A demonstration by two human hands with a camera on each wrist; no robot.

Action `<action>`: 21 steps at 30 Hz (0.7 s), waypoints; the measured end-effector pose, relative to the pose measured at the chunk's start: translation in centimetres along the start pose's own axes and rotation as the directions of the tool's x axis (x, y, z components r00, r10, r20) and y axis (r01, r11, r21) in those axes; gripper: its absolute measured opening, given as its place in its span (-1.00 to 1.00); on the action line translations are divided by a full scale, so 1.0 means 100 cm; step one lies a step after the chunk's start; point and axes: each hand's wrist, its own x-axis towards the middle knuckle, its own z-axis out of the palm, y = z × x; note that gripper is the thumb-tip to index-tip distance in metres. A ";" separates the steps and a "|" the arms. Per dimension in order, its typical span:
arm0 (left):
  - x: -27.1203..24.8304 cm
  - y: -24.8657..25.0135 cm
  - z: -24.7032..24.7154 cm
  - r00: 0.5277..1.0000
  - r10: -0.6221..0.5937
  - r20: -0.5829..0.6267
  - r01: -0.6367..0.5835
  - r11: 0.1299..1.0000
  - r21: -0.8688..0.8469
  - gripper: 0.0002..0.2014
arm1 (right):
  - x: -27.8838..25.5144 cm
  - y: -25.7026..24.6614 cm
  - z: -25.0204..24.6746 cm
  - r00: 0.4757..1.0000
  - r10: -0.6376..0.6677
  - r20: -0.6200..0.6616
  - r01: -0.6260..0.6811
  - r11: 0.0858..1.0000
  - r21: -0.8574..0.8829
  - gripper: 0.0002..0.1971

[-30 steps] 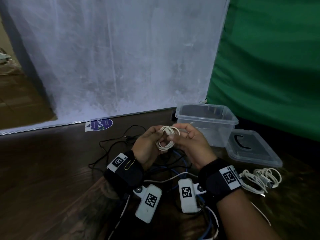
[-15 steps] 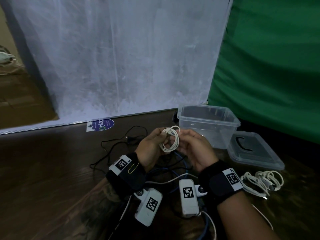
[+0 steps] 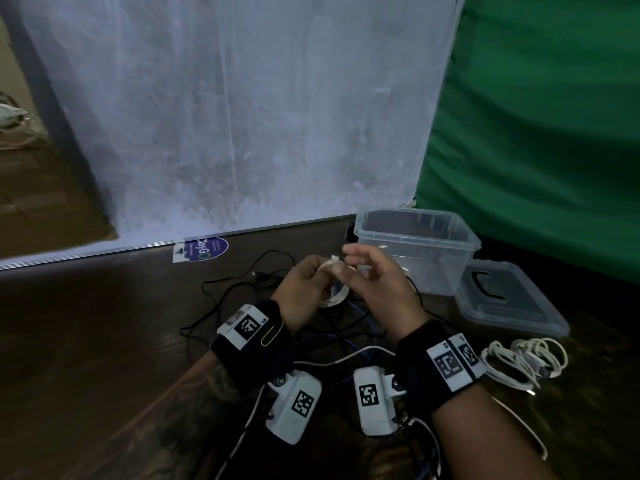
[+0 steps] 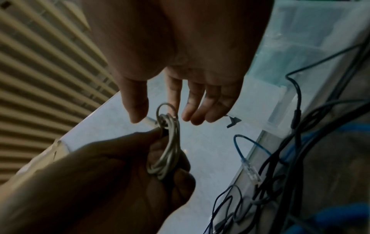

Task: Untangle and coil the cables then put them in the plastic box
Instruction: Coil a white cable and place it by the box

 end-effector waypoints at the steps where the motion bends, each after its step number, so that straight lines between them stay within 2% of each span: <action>1: -0.001 -0.001 0.001 1.000 -0.001 0.031 0.000 1.000 0.028 -0.83 | 0.000 0.000 0.000 0.999 -0.033 0.004 0.033 0.999 -0.024 -0.83; 4: -0.006 -0.003 0.008 0.997 -0.036 0.075 0.033 0.999 0.041 -0.84 | 0.000 -0.001 -0.004 0.994 -0.111 0.002 0.111 0.993 -0.050 -0.91; 7: -0.008 -0.003 0.012 0.987 -0.090 0.130 0.093 0.996 -0.014 -0.84 | 0.004 -0.006 -0.017 0.985 -0.089 -0.145 0.094 0.995 0.025 -0.89; 12: -0.010 -0.004 0.014 0.960 -0.047 0.278 0.078 0.992 -0.102 -0.87 | 0.008 -0.004 -0.025 0.962 -0.056 -0.268 0.088 0.990 0.112 -0.84; 16: -0.008 0.000 0.013 0.966 -0.044 0.254 0.072 0.992 -0.101 -0.82 | 0.010 -0.004 -0.025 0.944 -0.043 -0.328 0.118 0.970 0.214 -0.86; 21: -0.005 0.004 0.008 0.989 -0.005 0.145 0.020 0.995 -0.103 -0.66 | 0.011 -0.003 -0.024 0.961 -0.112 -0.251 0.174 0.955 0.242 -0.90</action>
